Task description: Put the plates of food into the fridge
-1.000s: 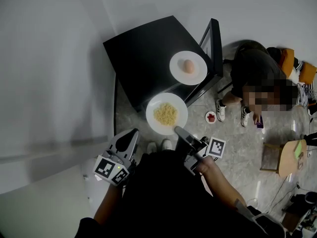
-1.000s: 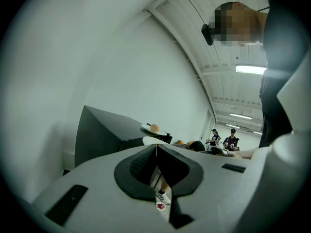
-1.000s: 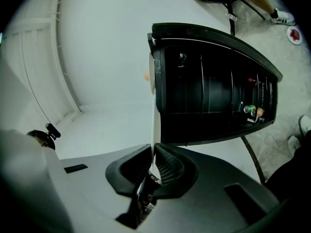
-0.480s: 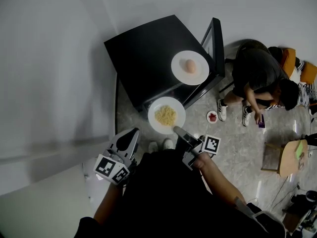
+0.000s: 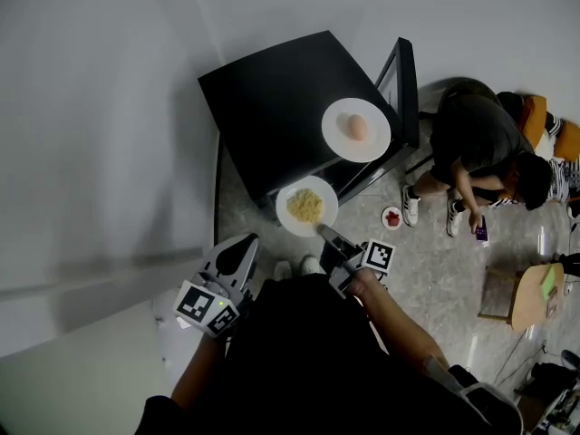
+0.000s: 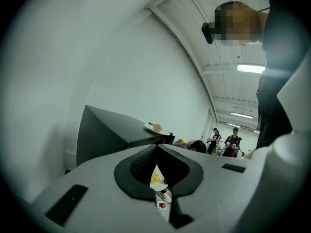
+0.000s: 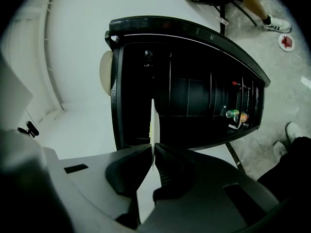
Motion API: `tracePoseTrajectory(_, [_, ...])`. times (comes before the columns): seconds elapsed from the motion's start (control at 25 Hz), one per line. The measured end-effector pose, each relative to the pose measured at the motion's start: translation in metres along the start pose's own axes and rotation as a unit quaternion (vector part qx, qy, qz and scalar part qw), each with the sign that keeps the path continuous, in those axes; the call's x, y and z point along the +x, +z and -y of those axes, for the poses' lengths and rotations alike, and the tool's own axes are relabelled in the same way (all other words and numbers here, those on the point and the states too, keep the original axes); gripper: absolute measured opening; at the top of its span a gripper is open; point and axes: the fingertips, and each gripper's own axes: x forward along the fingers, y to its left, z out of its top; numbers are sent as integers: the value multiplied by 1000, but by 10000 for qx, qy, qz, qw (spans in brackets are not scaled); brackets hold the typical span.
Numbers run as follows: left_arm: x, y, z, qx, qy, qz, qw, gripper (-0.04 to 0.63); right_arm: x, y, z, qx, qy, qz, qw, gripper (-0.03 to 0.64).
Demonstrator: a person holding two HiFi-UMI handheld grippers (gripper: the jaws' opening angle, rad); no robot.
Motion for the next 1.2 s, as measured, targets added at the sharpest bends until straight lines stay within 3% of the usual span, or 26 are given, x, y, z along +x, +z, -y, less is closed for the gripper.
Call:
tracePoseTrajectory(0.56, [4,-1,-2,39,-1,-12,10000,25,37,19,37,43,-325,59,9994,34])
tracePoseTrajectory(1.2, [3,-2,8,-34,68,10,10000,25,85,40,41,279,-501,94,9983,34])
